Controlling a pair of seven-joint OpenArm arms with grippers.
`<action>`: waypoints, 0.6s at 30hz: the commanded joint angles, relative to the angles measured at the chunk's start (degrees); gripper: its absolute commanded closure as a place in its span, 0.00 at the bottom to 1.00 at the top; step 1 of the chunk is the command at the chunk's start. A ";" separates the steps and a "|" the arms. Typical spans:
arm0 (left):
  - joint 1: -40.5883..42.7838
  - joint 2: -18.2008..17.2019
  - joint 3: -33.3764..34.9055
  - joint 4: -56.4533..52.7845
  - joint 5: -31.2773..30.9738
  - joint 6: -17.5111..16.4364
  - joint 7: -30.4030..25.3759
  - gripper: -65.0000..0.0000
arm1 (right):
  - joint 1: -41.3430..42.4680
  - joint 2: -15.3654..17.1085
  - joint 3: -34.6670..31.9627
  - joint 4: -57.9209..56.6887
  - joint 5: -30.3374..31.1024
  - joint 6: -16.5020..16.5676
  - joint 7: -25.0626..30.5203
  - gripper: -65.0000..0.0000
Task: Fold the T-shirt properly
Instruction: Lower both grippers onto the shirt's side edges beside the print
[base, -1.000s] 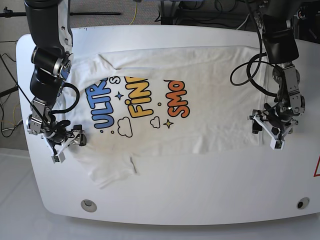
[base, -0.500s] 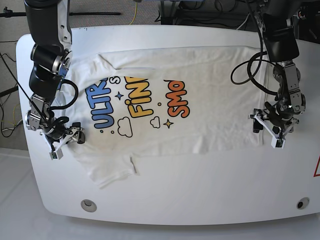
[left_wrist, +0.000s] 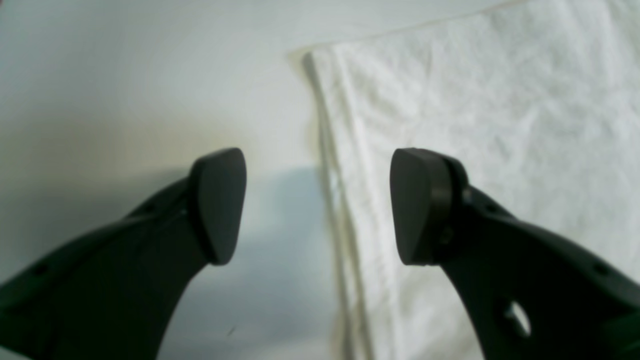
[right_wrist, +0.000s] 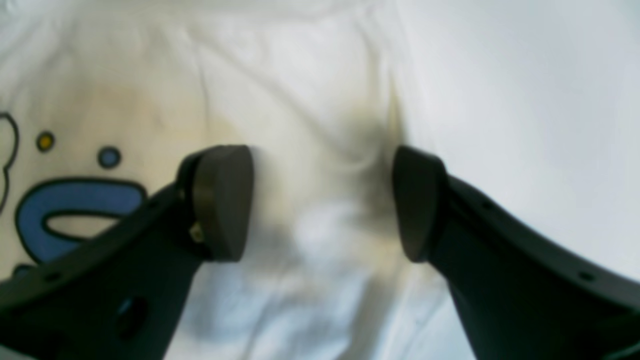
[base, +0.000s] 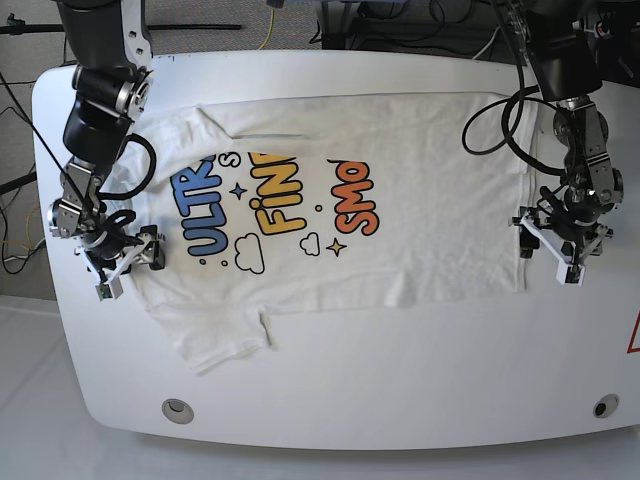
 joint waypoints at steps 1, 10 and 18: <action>-0.65 -0.78 -0.21 2.07 -0.24 0.06 -0.64 0.34 | -0.79 0.26 0.43 4.48 -1.10 -0.10 -3.97 0.35; 0.47 -0.88 0.51 4.32 -0.29 0.08 -0.64 0.34 | -3.38 -0.79 1.04 12.25 -0.70 -0.10 -5.83 0.34; 0.51 -0.84 0.27 4.98 -0.20 -0.01 -1.05 0.34 | -2.07 -0.40 0.97 11.65 -0.34 -0.10 -4.75 0.34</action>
